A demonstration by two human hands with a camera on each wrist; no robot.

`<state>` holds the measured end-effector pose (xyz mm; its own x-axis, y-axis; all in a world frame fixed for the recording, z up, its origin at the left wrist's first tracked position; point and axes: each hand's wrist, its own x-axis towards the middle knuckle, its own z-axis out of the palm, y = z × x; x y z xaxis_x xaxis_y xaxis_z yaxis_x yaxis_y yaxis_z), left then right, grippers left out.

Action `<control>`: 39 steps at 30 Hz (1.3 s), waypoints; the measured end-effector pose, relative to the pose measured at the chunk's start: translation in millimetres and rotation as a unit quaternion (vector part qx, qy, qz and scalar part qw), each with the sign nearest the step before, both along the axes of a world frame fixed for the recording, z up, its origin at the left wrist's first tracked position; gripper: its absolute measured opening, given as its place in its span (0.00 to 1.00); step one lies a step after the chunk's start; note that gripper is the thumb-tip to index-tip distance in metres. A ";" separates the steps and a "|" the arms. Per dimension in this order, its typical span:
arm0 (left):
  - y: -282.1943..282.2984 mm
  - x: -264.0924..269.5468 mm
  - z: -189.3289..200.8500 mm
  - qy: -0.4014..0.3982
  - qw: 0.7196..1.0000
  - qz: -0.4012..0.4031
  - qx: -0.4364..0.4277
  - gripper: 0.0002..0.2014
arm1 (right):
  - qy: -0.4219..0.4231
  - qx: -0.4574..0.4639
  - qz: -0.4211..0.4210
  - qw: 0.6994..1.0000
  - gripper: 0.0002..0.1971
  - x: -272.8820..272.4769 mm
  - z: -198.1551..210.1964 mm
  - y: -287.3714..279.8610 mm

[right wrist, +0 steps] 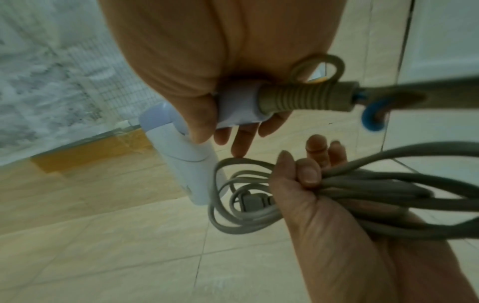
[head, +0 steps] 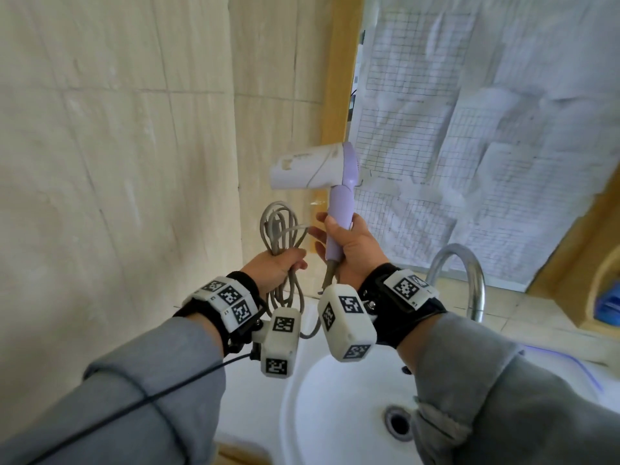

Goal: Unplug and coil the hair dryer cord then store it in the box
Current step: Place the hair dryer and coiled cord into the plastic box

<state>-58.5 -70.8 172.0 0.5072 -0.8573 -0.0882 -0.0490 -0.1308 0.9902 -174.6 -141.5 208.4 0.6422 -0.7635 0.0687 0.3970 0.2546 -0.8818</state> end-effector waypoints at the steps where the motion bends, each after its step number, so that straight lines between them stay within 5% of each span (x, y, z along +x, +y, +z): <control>1: 0.9 -5.5 2.0 0.023 1.000 0.001 -0.003 0.24 | -0.003 -0.002 0.004 1.000 0.09 -5.1 1.8 0.6; 4: 3.6 -30.6 12.8 0.090 0.995 -0.009 -0.033 0.22 | 0.009 -0.038 -0.001 0.999 0.11 -19.7 7.0 4.0; 11: 4.3 -101.2 31.2 0.063 0.994 -0.011 -0.087 0.22 | 0.037 -0.131 -0.044 0.990 0.13 -82.3 23.6 14.2; 24: -9.6 -265.3 67.8 -0.027 0.992 -0.032 -0.121 0.27 | 0.007 -0.136 -0.127 0.982 0.16 -244.0 44.2 20.2; 39: -67.2 -494.5 19.4 0.097 0.957 -0.265 -0.065 0.21 | 0.071 -0.016 -0.251 0.965 0.13 -473.4 -8.6 -4.4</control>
